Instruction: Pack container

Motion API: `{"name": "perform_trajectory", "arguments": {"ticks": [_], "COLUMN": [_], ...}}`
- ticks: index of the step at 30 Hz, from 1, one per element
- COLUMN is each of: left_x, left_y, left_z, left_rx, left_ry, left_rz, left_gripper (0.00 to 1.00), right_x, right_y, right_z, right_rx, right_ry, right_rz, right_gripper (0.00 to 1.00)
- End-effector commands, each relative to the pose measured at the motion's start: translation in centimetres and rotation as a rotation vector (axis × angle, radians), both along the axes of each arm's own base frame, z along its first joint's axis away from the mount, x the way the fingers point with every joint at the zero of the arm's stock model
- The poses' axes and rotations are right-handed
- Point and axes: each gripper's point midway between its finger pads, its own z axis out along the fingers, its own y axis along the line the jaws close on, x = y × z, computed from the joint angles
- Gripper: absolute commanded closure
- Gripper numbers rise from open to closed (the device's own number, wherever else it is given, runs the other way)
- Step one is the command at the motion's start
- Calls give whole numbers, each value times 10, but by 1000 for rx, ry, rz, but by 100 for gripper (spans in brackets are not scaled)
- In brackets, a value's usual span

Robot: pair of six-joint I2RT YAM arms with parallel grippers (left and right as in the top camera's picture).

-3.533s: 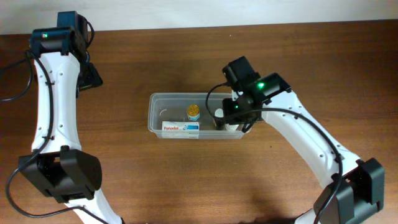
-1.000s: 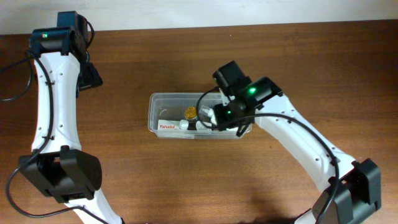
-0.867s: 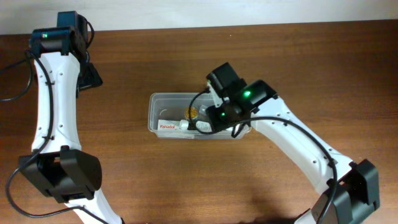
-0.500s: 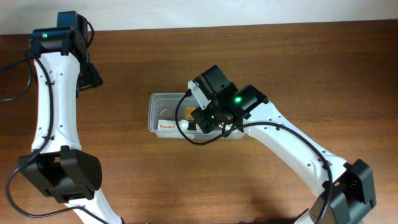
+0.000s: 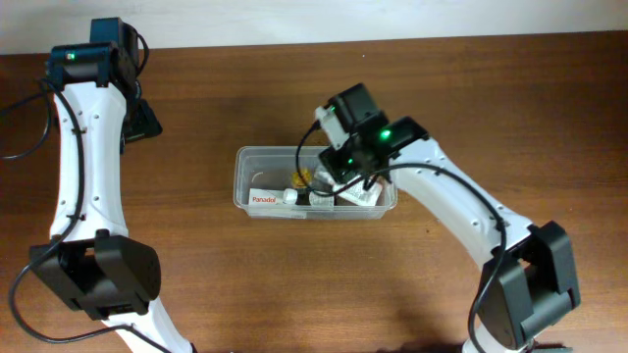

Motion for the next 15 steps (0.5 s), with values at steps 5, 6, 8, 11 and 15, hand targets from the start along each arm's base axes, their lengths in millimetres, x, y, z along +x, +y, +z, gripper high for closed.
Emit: {"name": "perform_trajectory", "arguments": {"ticks": [5, 6, 8, 11, 15], "left_x": [-1, -1, -1, -1, -1], "left_y": [2, 2, 2, 2, 2], "left_z": [4, 4, 4, 4, 4], "left_rx": [14, 14, 14, 14, 14], "left_ry": [-11, -11, -11, -11, -11], "left_rz": [7, 8, 8, 8, 8], "left_gripper": [1, 1, 1, 1, 1], "right_x": [0, -1, -2, -6, -6], "right_y": [3, 4, 6, 8, 8], "right_z": [-22, -25, -32, -46, -67], "right_rx": [2, -5, -15, -38, -54], "right_ry": [45, 48, 61, 88, 127], "right_rz": [104, 118, 133, 161, 160], "right_gripper": [45, 46, 48, 49, 49]}}
